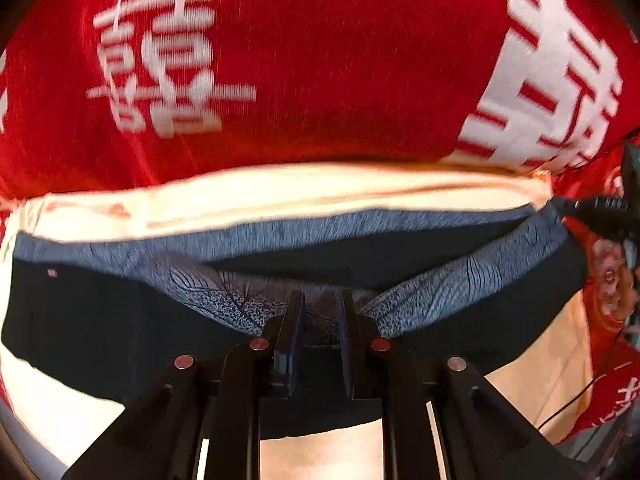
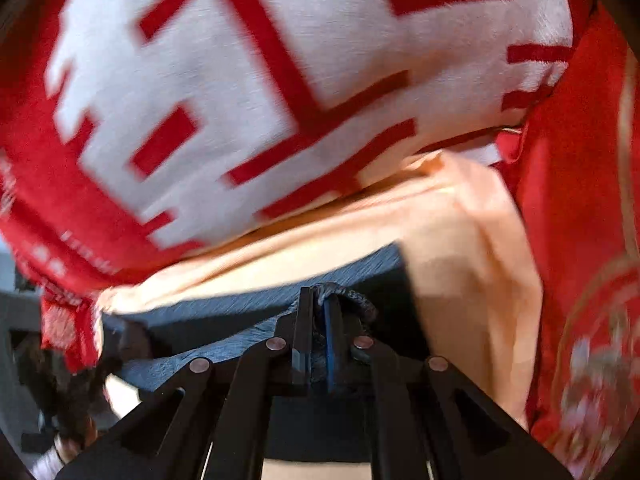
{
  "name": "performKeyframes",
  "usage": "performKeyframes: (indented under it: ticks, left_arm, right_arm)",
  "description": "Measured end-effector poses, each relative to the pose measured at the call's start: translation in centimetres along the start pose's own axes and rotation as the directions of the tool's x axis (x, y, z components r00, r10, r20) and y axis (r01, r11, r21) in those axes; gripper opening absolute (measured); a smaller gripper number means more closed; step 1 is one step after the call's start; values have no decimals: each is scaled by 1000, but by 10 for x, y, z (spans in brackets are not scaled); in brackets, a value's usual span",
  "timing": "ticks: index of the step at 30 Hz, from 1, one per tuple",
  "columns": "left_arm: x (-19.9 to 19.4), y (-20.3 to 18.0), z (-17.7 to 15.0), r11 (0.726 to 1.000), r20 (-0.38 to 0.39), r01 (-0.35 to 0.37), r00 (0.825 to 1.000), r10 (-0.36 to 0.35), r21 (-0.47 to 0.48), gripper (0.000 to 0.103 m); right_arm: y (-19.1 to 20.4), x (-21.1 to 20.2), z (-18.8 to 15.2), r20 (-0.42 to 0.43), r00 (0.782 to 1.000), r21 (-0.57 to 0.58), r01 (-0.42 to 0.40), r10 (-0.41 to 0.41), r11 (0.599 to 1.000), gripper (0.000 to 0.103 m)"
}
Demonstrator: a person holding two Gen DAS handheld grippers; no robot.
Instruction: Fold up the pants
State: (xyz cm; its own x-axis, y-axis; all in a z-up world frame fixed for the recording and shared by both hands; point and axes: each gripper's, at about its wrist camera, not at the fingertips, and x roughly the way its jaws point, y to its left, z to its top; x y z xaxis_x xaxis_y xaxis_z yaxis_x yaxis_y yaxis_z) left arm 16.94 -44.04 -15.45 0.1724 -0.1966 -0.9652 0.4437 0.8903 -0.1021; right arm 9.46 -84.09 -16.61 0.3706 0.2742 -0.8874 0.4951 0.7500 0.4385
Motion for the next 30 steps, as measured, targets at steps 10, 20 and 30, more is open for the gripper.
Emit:
performKeyframes:
  ticks: [10, 20, 30]
  left_arm:
    - [19, 4, -16, 995, -58, -48, 997, 43, -86, 17]
    - [-3, 18, -29, 994, -51, -63, 997, 59, -88, 17]
    - [-4, 26, -32, 990, -67, -91, 994, 84, -107, 18]
  right_arm:
    - [14, -23, -24, -1, 994, -100, 106, -106, 989, 64]
    - [17, 25, -9, -100, 994, -149, 17, -33, 989, 62]
    - [0, 32, 10, -87, 993, -84, 69, -76, 994, 8]
